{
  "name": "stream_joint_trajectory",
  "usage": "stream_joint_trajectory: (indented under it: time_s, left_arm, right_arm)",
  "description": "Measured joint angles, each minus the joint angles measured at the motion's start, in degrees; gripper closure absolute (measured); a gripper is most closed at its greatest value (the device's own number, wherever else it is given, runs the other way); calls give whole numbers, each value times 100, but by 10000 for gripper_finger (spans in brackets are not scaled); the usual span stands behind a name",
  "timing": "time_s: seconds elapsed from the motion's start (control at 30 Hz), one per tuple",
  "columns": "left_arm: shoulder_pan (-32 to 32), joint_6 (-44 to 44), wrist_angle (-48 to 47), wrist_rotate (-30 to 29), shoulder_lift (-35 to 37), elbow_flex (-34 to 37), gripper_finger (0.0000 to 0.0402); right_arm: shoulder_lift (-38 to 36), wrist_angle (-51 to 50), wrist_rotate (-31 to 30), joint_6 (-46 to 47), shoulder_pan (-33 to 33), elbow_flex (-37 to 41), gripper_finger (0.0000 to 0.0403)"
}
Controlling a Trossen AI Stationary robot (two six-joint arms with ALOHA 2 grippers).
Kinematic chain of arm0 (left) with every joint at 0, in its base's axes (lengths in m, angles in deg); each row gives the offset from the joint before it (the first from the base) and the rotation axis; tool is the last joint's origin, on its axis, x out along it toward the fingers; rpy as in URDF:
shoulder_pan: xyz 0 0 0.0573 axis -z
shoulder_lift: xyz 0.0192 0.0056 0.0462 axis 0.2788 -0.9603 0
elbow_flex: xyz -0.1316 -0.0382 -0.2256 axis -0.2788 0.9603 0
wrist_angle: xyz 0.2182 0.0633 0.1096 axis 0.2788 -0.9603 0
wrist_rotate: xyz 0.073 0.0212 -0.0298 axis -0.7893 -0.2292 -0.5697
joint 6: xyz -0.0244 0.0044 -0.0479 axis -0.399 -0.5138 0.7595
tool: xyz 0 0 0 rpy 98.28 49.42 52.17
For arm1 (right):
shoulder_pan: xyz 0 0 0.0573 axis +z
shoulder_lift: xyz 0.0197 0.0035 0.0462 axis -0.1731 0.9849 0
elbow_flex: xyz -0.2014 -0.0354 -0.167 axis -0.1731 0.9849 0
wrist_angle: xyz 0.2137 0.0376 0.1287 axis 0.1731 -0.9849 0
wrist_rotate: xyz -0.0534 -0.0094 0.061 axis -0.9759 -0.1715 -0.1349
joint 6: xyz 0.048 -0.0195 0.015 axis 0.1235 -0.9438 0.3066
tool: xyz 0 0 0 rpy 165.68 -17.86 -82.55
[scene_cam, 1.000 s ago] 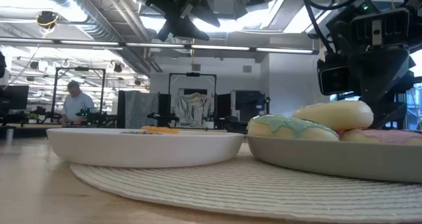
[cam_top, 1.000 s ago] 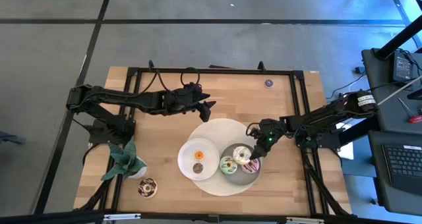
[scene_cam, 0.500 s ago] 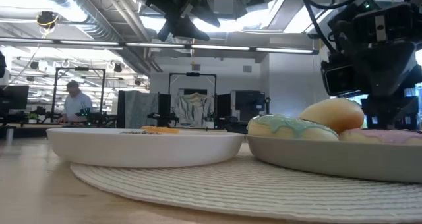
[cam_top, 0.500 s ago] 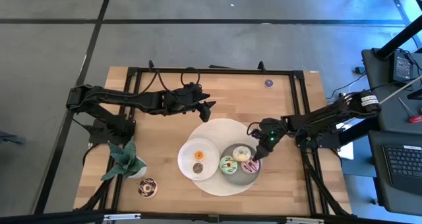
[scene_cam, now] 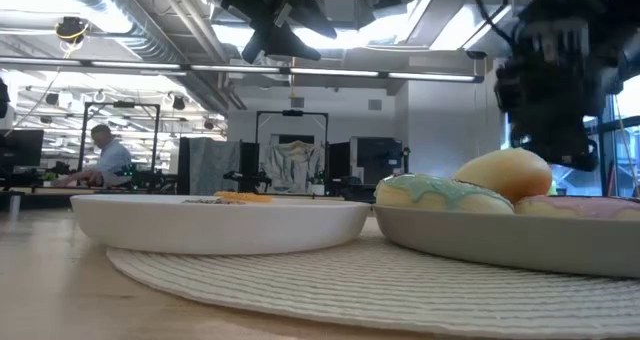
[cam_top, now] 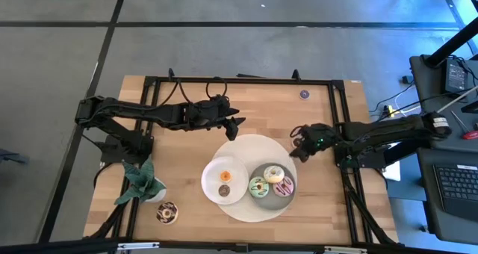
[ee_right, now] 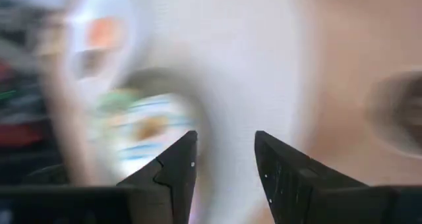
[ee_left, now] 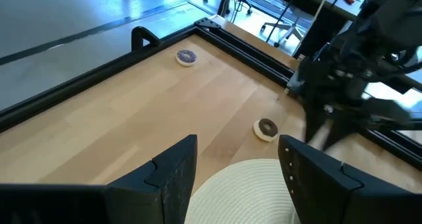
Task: Pick & Place donuts
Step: Put the small black donut on the white plate
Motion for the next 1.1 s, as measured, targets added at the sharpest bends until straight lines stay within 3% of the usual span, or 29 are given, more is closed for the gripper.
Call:
stream_joint_trajectory:
  time_s: [0.17, 0.3, 1.1]
  left_arm:
    - [0, -2, 2, -15, 0, 0, 194]
    - [-15, -2, 2, -61, 0, 0, 194]
    - [-48, -92, 0, -195, 0, 0, 194]
  right_arm:
    - [-199, -1906, -1197, -168, -158, -595, 248]
    - [-139, -2365, -1683, -174, -417, -837, 248]
    - [1750, -1731, -1771, -459, -741, -599, 249]
